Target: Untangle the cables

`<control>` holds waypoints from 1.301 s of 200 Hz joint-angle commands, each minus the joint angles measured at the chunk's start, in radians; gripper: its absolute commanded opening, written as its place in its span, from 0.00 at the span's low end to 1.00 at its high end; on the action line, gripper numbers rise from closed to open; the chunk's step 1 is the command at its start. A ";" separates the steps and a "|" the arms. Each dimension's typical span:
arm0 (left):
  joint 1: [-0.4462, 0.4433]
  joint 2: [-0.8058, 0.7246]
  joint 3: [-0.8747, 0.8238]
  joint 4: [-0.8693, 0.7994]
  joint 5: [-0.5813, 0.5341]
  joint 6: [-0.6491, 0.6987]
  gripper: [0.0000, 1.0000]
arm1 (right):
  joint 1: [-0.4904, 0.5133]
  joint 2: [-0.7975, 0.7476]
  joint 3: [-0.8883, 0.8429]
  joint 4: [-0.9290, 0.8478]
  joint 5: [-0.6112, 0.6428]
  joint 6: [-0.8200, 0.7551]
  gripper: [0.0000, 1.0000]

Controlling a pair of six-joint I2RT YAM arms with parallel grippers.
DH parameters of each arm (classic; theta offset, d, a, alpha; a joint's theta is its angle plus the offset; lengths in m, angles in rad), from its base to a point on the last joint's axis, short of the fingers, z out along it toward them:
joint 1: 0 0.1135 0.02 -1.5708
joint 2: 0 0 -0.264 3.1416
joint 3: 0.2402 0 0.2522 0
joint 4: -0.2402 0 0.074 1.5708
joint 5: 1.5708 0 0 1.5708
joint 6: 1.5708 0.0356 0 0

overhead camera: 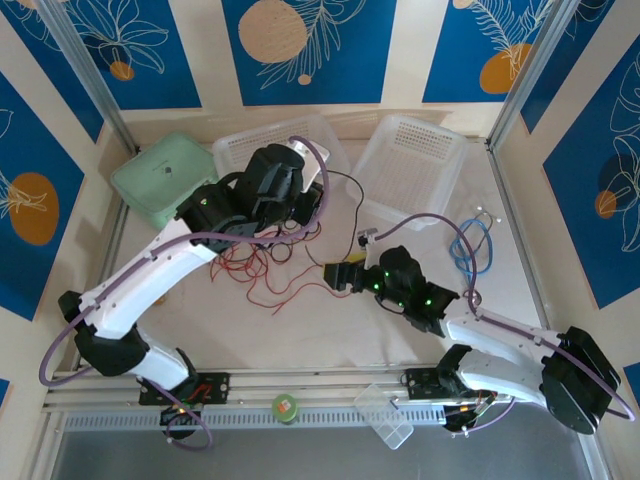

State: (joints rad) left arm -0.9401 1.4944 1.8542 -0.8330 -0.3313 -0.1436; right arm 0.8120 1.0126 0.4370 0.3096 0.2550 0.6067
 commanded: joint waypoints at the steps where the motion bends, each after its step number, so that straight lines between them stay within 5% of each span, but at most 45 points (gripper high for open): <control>1: -0.006 0.000 0.058 -0.042 -0.006 -0.057 0.00 | 0.032 0.008 -0.024 0.188 0.175 0.069 0.82; 50: -0.009 -0.005 0.107 -0.088 0.032 -0.103 0.00 | 0.063 0.038 -0.006 0.275 0.311 0.058 0.77; 260: -0.013 0.008 0.188 -0.114 0.034 -0.127 0.00 | 0.052 0.227 0.199 0.307 0.272 0.048 0.63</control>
State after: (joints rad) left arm -0.9413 1.4975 2.0079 -0.9371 -0.3149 -0.2543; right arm 0.8673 1.2110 0.5728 0.5816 0.5014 0.6582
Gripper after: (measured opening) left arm 0.064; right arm 0.652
